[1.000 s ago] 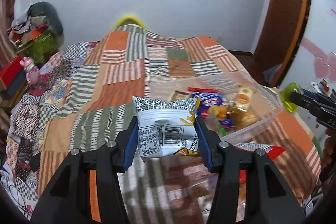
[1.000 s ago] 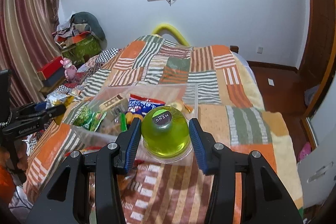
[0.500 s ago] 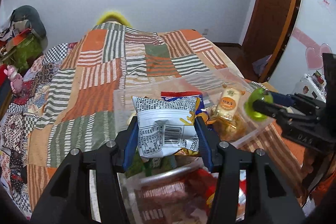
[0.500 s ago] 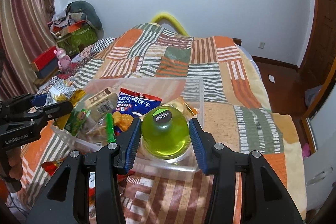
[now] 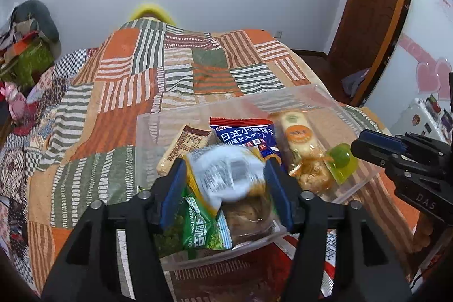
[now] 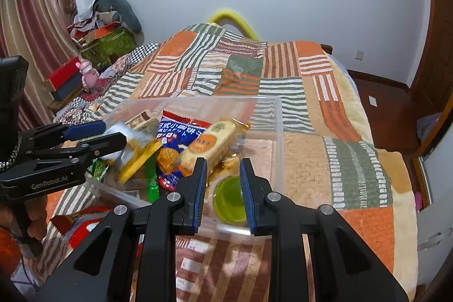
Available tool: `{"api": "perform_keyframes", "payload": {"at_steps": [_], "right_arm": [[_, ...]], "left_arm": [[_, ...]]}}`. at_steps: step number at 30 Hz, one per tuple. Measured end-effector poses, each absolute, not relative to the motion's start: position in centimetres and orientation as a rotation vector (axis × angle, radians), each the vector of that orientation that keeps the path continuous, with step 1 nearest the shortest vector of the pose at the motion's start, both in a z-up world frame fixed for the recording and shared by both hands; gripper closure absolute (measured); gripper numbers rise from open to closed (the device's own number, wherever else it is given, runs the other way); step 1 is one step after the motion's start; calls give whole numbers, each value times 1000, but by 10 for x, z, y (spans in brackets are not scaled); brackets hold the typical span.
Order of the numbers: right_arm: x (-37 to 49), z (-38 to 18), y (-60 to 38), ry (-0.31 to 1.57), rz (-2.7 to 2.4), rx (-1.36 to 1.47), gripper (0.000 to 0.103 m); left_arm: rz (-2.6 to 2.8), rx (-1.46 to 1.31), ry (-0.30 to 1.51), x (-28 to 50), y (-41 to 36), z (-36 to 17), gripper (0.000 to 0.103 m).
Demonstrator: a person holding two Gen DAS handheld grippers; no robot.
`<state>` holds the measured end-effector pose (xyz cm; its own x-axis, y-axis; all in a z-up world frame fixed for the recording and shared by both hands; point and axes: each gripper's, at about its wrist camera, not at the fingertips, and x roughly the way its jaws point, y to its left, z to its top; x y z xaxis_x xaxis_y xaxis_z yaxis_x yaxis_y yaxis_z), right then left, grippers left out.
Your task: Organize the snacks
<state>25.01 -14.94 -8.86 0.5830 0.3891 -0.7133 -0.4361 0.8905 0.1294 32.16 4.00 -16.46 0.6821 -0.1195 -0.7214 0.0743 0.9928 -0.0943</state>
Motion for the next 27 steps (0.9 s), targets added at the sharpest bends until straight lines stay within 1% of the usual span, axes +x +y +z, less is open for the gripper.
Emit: {"api": "perform_keyframes", "payload": {"at_steps": [1,4,6,11,15,17,21,27], "right_arm": [[249,-89,-150,819,485,-60,80],[244,-87,-152,821,495,-61,74],[239,-84,-153,816,497,-62,67],[223,-78,-155,801,511,-58,56],[207,-78,-156,787,501,-79,46],[200,-81,-158,790,491,-91,44],[193,-87,-157,827,503,-89,44],[181,-90,-149,838,517,-78,43]], "left_arm": [[-109,-54,808,320,39,-163,38],[-114,-44,792,312,38,-155,35],[-112,-41,784,305,38,-150,34],[-107,-42,770,283,45,-138,31],[-89,-35,759,260,51,-132,25],[-77,-26,760,247,55,-133,23],[-56,-18,778,225,62,-139,19],[-70,-57,859,197,66,-165,18]]}}
